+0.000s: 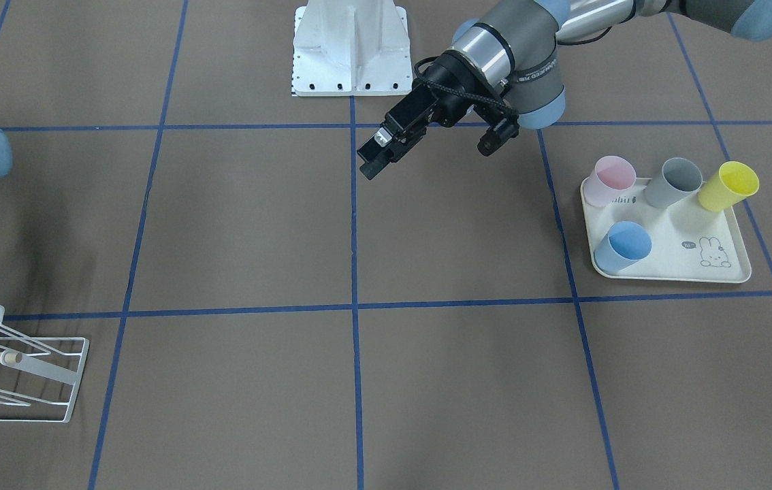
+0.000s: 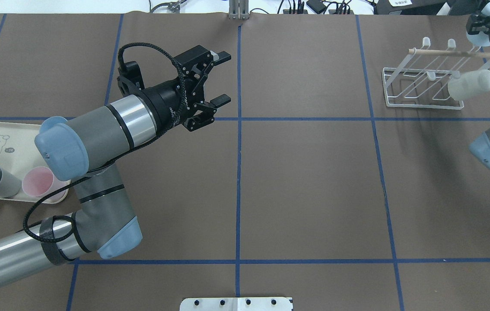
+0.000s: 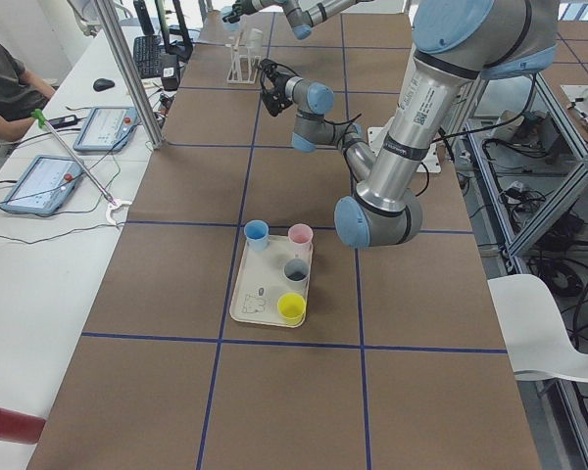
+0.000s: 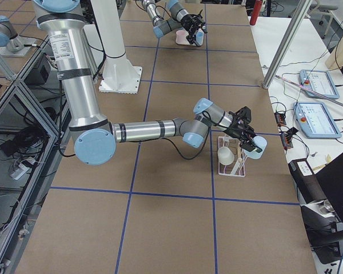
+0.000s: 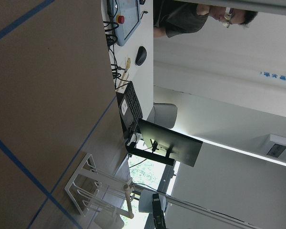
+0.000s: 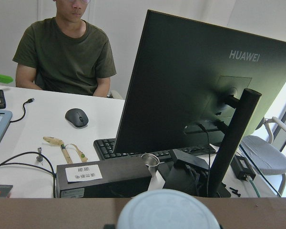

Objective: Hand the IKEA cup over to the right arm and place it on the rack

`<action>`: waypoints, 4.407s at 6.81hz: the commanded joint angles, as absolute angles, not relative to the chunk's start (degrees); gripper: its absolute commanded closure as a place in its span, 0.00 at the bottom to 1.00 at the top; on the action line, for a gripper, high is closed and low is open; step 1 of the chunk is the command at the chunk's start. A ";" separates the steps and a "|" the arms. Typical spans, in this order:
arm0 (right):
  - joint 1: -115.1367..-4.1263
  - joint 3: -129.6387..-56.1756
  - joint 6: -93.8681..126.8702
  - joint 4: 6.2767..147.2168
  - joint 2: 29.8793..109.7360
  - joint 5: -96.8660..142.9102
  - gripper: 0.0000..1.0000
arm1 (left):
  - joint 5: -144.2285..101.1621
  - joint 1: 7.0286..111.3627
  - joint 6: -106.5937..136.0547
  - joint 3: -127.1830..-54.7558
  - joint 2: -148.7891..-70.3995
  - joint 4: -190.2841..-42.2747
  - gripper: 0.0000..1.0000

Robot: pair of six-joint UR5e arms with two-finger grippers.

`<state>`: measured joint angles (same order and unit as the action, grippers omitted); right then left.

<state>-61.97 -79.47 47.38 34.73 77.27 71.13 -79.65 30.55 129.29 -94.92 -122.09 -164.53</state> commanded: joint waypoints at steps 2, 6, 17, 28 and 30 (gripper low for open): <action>-61.88 -77.00 47.29 34.72 75.33 71.10 1.00 | -79.72 30.50 129.29 -94.83 -121.20 -164.53 0.01; -61.87 -76.46 47.63 34.63 75.85 71.10 1.00 | -79.80 30.50 129.20 -94.75 -121.20 -164.62 0.01; -60.73 -76.11 47.90 34.63 76.64 71.19 1.00 | -79.80 30.41 129.20 -94.83 -120.67 -164.62 0.01; -70.89 -86.80 47.72 36.09 77.52 91.95 0.00 | -83.90 31.89 126.94 -101.49 -119.71 -158.85 0.01; -72.60 -104.83 47.72 56.21 78.22 97.63 0.00 | -87.86 34.78 116.87 -108.60 -116.39 -150.43 0.01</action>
